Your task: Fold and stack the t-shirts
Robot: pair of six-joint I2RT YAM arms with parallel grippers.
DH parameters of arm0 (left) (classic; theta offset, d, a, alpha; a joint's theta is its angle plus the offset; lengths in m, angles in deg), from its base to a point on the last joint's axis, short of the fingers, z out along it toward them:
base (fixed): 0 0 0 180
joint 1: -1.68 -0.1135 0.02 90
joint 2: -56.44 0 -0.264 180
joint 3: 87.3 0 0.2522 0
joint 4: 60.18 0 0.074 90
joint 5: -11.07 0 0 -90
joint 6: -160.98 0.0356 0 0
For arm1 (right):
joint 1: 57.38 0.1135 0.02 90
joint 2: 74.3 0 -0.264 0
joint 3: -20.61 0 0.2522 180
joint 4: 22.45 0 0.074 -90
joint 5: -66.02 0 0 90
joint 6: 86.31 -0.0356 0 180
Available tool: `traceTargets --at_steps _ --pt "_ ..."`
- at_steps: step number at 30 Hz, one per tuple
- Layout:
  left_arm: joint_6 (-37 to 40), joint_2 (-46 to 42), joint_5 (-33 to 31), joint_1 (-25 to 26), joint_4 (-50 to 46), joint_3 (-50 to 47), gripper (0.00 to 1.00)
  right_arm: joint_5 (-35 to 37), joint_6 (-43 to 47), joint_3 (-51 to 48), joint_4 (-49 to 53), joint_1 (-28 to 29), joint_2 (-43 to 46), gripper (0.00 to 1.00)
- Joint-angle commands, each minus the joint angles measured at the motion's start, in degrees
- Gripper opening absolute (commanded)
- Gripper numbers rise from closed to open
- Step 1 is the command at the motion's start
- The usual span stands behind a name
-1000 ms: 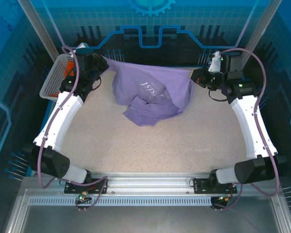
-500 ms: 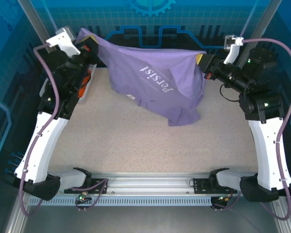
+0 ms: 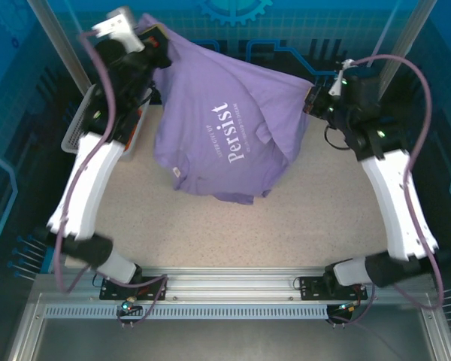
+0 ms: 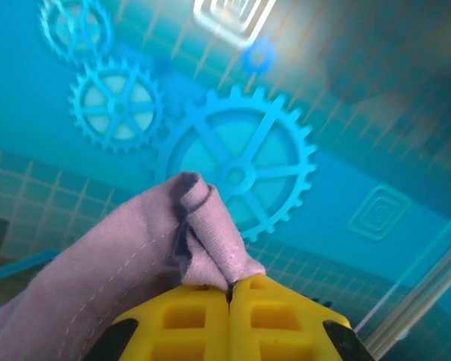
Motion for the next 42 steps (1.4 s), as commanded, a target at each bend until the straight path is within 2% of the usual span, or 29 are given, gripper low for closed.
traceTargets --at_steps 1,2,3,5,6,7,8,10,13,15,20,22,32,36,42 --pt "-3.09 17.21 -1.24 -1.10 -11.33 10.90 0.13 6.31 -2.17 0.96 5.44 -6.23 -11.49 0.00" --pt "-3.50 22.58 -3.27 -1.11 -13.19 15.24 0.46 3.57 -2.35 2.09 5.31 -8.40 -15.63 0.05" --pt "-4.48 29.01 -7.01 -1.11 -19.98 23.14 0.71 1.40 -2.31 4.73 6.80 -10.35 -20.08 0.20" --pt "-4.92 40.99 -10.72 -1.11 -34.40 40.80 0.94 -1.53 -2.44 13.44 14.46 -13.30 -28.66 0.60" --pt "-5.39 45.14 -11.88 -1.19 -40.01 46.60 0.99 -3.37 -1.71 18.37 18.58 -14.37 -32.20 0.69" --pt "-6.63 46.20 -13.14 -1.28 -43.92 47.55 0.99 -3.95 -0.72 21.51 21.02 -14.82 -34.02 0.74" --pt "-7.00 45.11 -14.33 -1.29 -45.85 44.49 0.99 -2.72 0.01 22.50 22.34 -14.77 -34.13 0.83" --pt "-7.13 39.19 -15.79 -1.37 -44.26 29.95 0.99 -1.79 0.31 16.40 19.01 -14.66 -29.91 0.92" --pt "-10.06 25.90 -11.85 -2.02 -33.33 3.39 0.99 -8.38 -0.55 -0.16 8.88 -14.86 -21.02 0.92" --pt "-12.81 20.49 -4.28 -2.34 -27.50 -10.40 0.99 -13.57 -1.09 -9.11 5.03 -14.58 -17.86 0.88" --pt "-15.56 19.40 16.18 -0.24 -23.51 -24.52 0.91 -15.83 -0.35 -20.00 4.67 -14.39 -18.47 0.76" --pt "-15.37 20.08 20.03 1.47 -22.70 -27.25 0.90 -15.17 0.36 -21.32 3.72 -14.25 -19.87 0.75" --pt "-17.58 23.26 27.36 4.81 -17.94 -35.64 0.89 -7.82 5.65 -17.45 5.27 -15.12 -31.98 0.68" --pt "-17.19 25.49 26.61 6.23 -16.23 -36.55 0.84 -6.15 7.60 -16.78 3.01 -15.47 -33.21 0.66" --pt "-17.30 28.53 23.82 6.53 -15.22 -35.59 0.66 -3.89 11.32 -18.28 -1.77 -16.24 -33.52 0.61"
